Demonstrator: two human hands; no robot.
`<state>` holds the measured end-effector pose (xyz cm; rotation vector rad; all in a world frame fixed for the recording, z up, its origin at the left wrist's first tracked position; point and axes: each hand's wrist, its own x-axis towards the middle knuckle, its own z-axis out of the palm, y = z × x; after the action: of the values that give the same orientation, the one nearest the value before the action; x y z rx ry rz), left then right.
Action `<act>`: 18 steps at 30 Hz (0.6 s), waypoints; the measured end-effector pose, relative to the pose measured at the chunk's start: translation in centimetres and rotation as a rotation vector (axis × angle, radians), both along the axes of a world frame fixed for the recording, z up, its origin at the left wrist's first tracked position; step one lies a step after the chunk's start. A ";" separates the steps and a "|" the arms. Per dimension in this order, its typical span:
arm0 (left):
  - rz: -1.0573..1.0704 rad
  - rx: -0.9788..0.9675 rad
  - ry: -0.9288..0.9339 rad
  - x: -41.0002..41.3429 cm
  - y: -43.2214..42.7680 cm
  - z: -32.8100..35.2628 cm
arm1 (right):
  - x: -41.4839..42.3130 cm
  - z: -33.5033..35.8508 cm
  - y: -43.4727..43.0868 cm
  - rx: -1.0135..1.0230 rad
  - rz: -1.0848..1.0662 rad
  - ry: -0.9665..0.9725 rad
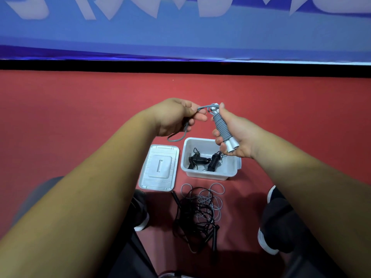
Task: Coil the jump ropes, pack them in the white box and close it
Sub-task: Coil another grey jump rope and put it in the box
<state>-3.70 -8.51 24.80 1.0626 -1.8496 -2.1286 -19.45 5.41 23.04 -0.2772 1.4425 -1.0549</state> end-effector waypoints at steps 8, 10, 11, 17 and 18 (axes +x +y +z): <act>-0.083 -0.034 -0.038 0.4 -0.2 -0.1 | -0.4 0.9 0.3 -0.059 -0.009 -0.041; -0.099 -0.097 -0.047 0.5 -0.4 0.2 | -0.4 1.0 0.4 -0.075 -0.002 -0.032; -0.115 -0.155 -0.065 0.6 -0.5 0.3 | -0.3 1.1 0.4 -0.076 0.005 -0.023; -0.184 -0.464 -0.247 1.1 -1.2 0.1 | -0.1 1.0 0.3 -0.072 0.055 0.021; -0.185 -0.482 -0.273 1.1 -1.2 0.0 | 0.0 1.0 0.2 -0.075 0.065 0.019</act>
<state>-2.55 -9.74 24.83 1.1345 -2.5004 -1.5344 -19.49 5.63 24.06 -0.3872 1.4035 -1.0573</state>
